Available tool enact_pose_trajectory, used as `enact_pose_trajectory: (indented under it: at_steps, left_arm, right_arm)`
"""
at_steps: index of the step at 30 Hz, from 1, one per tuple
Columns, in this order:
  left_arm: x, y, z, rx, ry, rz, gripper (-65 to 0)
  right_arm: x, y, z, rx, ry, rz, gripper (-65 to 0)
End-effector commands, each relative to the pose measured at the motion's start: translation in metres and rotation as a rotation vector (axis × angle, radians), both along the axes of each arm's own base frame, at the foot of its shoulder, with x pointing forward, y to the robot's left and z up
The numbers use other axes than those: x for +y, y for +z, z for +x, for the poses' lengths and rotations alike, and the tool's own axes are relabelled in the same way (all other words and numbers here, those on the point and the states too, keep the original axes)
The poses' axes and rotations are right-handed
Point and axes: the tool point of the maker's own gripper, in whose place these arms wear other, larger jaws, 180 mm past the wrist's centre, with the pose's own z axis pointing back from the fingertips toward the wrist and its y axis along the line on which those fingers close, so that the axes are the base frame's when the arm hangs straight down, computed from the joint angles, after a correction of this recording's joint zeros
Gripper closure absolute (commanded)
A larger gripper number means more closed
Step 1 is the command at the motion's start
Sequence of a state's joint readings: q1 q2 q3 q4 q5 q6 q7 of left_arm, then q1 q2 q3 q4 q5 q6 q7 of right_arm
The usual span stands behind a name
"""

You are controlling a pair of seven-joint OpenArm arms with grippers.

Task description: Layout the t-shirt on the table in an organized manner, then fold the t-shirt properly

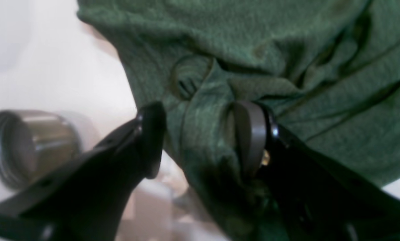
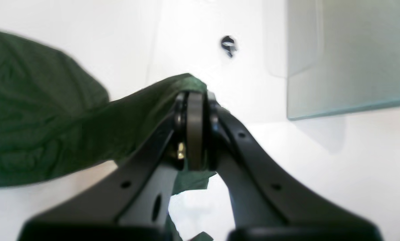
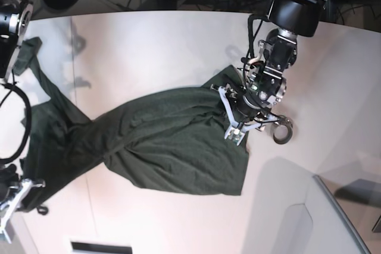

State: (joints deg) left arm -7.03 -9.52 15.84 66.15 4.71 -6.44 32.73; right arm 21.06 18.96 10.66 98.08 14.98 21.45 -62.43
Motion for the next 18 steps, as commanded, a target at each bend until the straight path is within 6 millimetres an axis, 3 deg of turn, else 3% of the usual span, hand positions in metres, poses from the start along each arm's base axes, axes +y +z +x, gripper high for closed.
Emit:
enact_pose_trajectory:
  at_steps: [1, 5, 9, 11, 15, 18]
  left_arm:
    - [0.009, 0.001, -0.005, 0.026, -0.001, 0.044, -31.9]
    - [-0.038, 0.032, 0.007, -0.053, -0.029, -0.044, -31.9]
    - [-0.091, 0.035, 0.004, -0.043, -0.047, -0.136, -31.9]
    - [-0.107, 0.034, 0.003, -0.03, -0.048, -0.165, -31.9]
    - [-0.104, 0.019, -0.003, 0.013, -0.042, -0.151, -31.9]
    - [-0.066, -0.003, -0.015, 0.056, -0.037, -0.039, -31.9]
  right_arm:
    - [-0.001, 0.021, 0.008, -0.064, 0.006, -0.009, -0.2]
    - [0.008, 0.02, 0.011, -0.068, -0.007, 0.017, -0.2]
    - [0.017, 0.016, 0.013, -0.059, 0.003, 0.023, -0.2]
    - [0.018, 0.015, 0.013, -0.057, 0.005, 0.022, -0.2]
    - [0.017, 0.014, 0.012, -0.055, 0.003, 0.023, -0.2]
    - [0.016, 0.017, 0.013, -0.066, 0.001, 0.021, -0.2]
